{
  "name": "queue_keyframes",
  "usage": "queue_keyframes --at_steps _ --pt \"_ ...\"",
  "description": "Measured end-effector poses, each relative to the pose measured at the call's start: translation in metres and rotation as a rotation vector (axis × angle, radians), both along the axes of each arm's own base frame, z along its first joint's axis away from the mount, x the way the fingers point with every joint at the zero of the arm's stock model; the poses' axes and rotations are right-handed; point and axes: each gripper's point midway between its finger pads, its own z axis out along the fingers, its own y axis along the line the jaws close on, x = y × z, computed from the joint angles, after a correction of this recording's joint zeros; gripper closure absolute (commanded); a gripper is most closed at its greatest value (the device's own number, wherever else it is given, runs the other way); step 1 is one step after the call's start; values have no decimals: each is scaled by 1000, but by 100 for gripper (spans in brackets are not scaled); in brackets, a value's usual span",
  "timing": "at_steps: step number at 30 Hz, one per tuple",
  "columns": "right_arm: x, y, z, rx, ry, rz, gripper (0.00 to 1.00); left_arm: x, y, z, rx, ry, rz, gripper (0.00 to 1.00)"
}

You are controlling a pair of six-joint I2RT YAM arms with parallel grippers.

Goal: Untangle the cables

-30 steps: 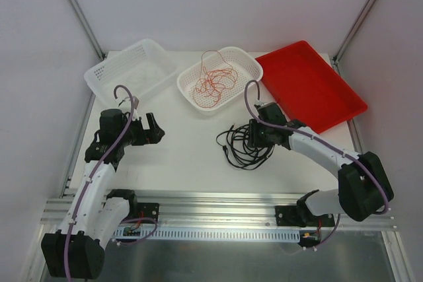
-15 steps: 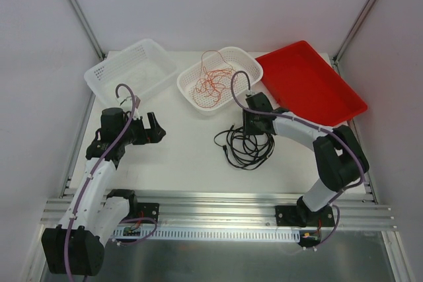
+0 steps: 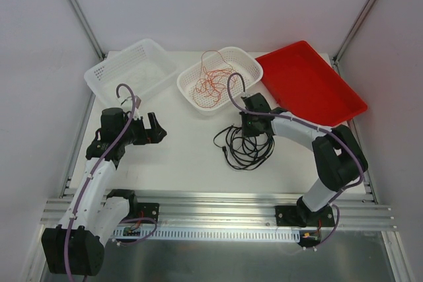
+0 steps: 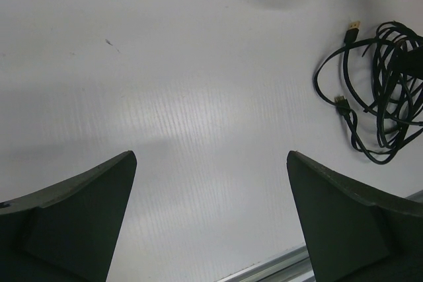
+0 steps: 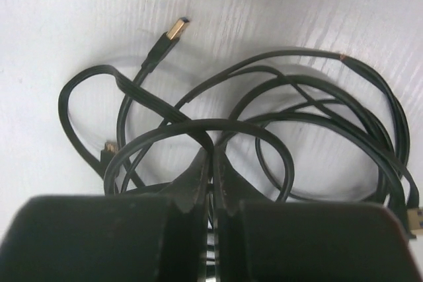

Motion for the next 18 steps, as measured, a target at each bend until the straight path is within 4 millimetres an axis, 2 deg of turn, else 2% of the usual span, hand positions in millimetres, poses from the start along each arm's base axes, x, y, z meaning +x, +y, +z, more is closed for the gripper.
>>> queue_keyframes --at_steps 3,5,8,11,12,15,17,18 --pt "-5 -1 13 -25 -8 25 99 0 0 0 -2 0 -2 1" --pt "-5 4 34 -46 -32 55 99 0 -1 0 -2 0 -3 1" --pt "4 23 84 -38 -114 115 99 0 -1 1 -4 -2 -5 1" --pt "10 49 158 27 -254 179 99 0 -2 1 -7 -6 -9 1" --pt "9 55 177 49 -289 195 99 0 -2 2 -8 -6 -10 1" --pt "-7 72 237 134 -398 263 99 0 -4 2 -16 -7 -20 1" --pt "-26 81 264 202 -446 318 99 -1 -5 3 -20 -7 -25 1" --pt "-34 83 272 224 -456 340 99 -1 -5 3 -20 -6 -27 1"
